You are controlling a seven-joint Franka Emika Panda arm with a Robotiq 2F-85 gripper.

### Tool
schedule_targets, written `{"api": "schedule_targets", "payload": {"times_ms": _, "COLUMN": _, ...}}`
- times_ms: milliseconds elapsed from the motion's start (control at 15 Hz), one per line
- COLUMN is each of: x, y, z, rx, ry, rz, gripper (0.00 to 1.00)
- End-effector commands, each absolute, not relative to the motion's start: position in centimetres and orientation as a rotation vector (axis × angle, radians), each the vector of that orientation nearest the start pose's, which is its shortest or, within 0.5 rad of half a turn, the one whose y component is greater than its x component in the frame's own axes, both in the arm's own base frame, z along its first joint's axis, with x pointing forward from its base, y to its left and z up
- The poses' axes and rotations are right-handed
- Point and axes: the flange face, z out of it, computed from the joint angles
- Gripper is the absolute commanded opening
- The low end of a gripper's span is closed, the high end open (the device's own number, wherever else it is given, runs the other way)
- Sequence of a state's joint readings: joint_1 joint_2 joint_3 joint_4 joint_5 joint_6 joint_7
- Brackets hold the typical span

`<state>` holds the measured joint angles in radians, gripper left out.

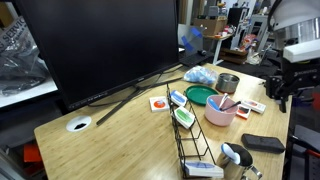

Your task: Move the black object from the right from the left

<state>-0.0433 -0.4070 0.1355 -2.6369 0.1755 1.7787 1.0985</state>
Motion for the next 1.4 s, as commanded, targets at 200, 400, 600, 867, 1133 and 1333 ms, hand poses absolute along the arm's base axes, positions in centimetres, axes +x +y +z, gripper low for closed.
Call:
{"api": "schedule_targets", "payload": {"times_ms": 200, "x": 31.3, "y": 0.4, "z": 29.4, "rx": -2.357, "ry": 2.146, "rz": 0.659, "gripper": 1.0}}
{"api": "schedule_targets", "payload": {"times_ms": 400, "x": 31.3, "y": 0.5, "z": 28.7, "rx": -2.359, "ry": 2.19, "rz": 0.664, "gripper": 1.0}}
{"api": "schedule_targets", "payload": {"times_ms": 600, "x": 32.0, "y": 0.5, "z": 28.7, "rx": -2.293, "ry": 2.273, "rz": 0.632, "gripper": 1.0}}
{"api": "schedule_targets", "payload": {"times_ms": 867, "x": 32.0, "y": 0.5, "z": 28.7, "rx": -2.287, "ry": 2.282, "rz": 0.631, "gripper": 1.0}}
{"api": "schedule_targets", "payload": {"times_ms": 1133, "x": 33.2, "y": -0.3, "z": 27.3, "rx": -1.947, "ry": 2.471, "rz": 0.643, "gripper": 1.0}}
{"api": "schedule_targets", "payload": {"times_ms": 1333, "x": 34.4, "y": -0.7, "z": 26.0, "rx": -1.708, "ry": 2.577, "rz": 0.587, "gripper": 1.0}}
